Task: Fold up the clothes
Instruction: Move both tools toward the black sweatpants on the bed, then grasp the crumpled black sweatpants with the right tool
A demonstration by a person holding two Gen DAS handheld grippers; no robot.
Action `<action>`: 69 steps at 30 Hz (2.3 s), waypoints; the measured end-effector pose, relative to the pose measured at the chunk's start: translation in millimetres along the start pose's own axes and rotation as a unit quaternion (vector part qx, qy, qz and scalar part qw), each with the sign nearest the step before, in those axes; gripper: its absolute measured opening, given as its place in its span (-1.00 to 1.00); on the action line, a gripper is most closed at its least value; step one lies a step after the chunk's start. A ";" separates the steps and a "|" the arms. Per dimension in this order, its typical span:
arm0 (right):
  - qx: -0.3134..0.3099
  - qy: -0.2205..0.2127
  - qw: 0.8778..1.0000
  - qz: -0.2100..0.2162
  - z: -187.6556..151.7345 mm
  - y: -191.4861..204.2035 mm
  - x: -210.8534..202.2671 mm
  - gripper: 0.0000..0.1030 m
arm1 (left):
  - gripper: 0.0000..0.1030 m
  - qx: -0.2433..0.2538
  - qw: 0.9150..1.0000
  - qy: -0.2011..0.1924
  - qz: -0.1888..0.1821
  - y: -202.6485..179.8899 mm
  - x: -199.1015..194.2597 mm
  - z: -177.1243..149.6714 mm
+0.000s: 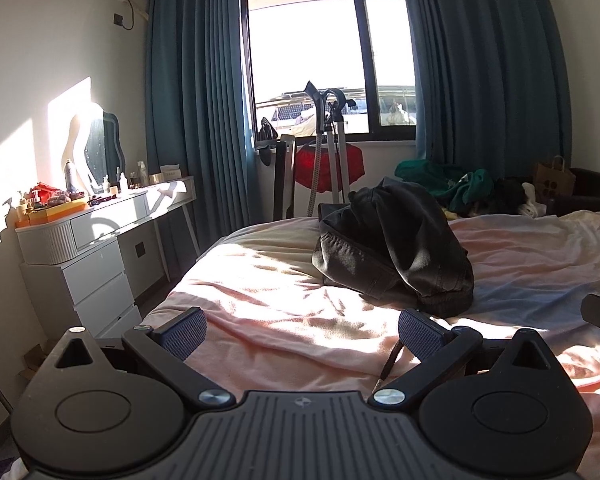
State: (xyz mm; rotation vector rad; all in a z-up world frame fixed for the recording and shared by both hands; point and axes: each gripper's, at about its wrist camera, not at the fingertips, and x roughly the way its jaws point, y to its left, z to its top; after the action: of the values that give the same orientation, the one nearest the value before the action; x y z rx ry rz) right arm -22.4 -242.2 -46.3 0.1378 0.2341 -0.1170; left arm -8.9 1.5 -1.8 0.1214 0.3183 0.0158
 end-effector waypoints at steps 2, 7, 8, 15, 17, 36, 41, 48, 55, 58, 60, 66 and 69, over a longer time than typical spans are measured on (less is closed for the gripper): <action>0.004 0.001 1.000 -0.003 2.2 2.0 -3.1 1.00 | 1.00 -0.003 1.000 -0.007 0.008 4.0 -4.8 1.1; 0.010 -0.017 1.000 -0.003 10.6 12.7 -19.2 1.00 | 1.00 -0.012 1.000 -0.027 0.007 17.7 -23.9 6.1; 0.009 -0.020 1.000 -0.002 12.4 15.4 -21.4 1.00 | 1.00 -0.015 0.999 -0.029 0.006 20.0 -26.8 6.5; 0.054 -0.051 0.997 -0.022 46.1 35.8 -40.7 1.00 | 1.00 -0.029 0.999 -0.042 0.005 37.5 -44.0 9.6; 0.072 -0.068 0.995 -0.024 61.4 41.7 -46.8 1.00 | 1.00 -0.047 0.998 -0.040 0.000 45.0 -46.2 10.6; 0.012 -0.001 1.000 -0.012 24.8 30.5 45.2 1.00 | 1.00 -0.069 0.997 -0.018 0.036 41.3 -40.4 12.3; 0.021 0.039 0.999 -0.005 4.8 15.4 97.6 1.00 | 1.00 -0.059 0.997 -0.011 0.053 26.7 -32.1 17.5; 0.017 0.089 0.996 0.021 -13.1 6.4 171.5 0.99 | 1.00 -0.048 0.997 0.017 0.049 14.0 -1.5 14.7; 0.075 0.131 0.988 0.036 -22.7 -9.2 229.3 0.78 | 1.00 -0.082 0.992 0.034 0.088 21.5 30.2 13.7; 0.078 0.141 0.986 0.030 -28.6 -8.0 253.6 0.78 | 1.00 -0.099 0.990 0.083 0.058 29.4 50.8 6.3; 0.078 0.150 0.985 0.032 -34.7 -5.7 268.6 0.78 | 1.00 -0.112 0.987 0.106 0.042 33.4 60.6 -2.5; 0.011 0.145 0.988 0.044 -39.9 21.6 293.0 0.82 | 1.00 -0.130 0.982 0.137 0.018 41.8 85.0 -19.2; -0.050 0.125 0.990 0.038 -35.7 44.0 298.2 0.83 | 1.00 -0.139 0.980 0.143 0.010 44.3 94.4 -24.2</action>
State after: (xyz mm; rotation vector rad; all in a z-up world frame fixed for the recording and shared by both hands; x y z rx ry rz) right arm 263.5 -223.2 -146.5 0.0605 0.4826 -0.0109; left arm 73.3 51.5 -48.6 -0.1571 0.5979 0.0971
